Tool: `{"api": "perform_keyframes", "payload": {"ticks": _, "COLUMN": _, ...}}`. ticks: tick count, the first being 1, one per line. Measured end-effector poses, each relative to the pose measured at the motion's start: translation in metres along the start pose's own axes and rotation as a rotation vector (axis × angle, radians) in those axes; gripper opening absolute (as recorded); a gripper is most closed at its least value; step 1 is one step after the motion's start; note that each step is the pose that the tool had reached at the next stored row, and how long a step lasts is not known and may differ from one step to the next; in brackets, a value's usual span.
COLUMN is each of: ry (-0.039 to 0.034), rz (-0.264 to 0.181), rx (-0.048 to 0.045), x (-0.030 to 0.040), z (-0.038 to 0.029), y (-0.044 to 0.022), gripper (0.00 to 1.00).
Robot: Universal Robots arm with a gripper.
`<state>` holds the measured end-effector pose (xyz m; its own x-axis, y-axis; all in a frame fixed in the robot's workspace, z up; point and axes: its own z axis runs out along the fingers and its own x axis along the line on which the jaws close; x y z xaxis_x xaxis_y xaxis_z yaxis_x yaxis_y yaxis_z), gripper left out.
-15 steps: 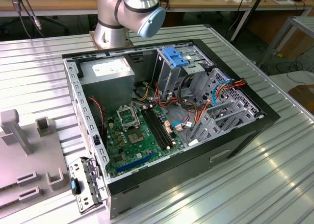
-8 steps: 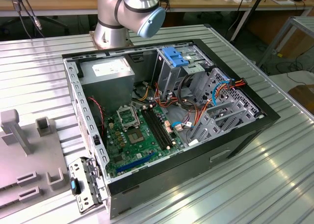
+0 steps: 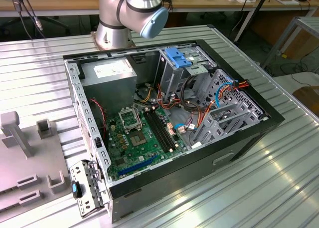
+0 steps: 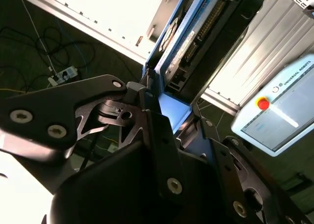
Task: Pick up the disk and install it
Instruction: 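Pick up the disk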
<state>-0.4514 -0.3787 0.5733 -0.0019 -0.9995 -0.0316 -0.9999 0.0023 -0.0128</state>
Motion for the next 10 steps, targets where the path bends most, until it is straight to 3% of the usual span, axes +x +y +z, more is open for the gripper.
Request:
{"api": "perform_keyframes", "payload": {"ticks": 4, "ry": 0.0000, "rz": 0.000, "rx": 0.0000, "x": 0.0000, "z": 0.0003, "y": -0.0122, "gripper": 0.37}}
{"api": "perform_keyframes", "payload": {"ticks": 10, "ry": 0.0000, "rz": 0.000, "rx": 0.0000, "x": 0.0000, "z": 0.0005, "y": -0.0233, "gripper": 0.37}}
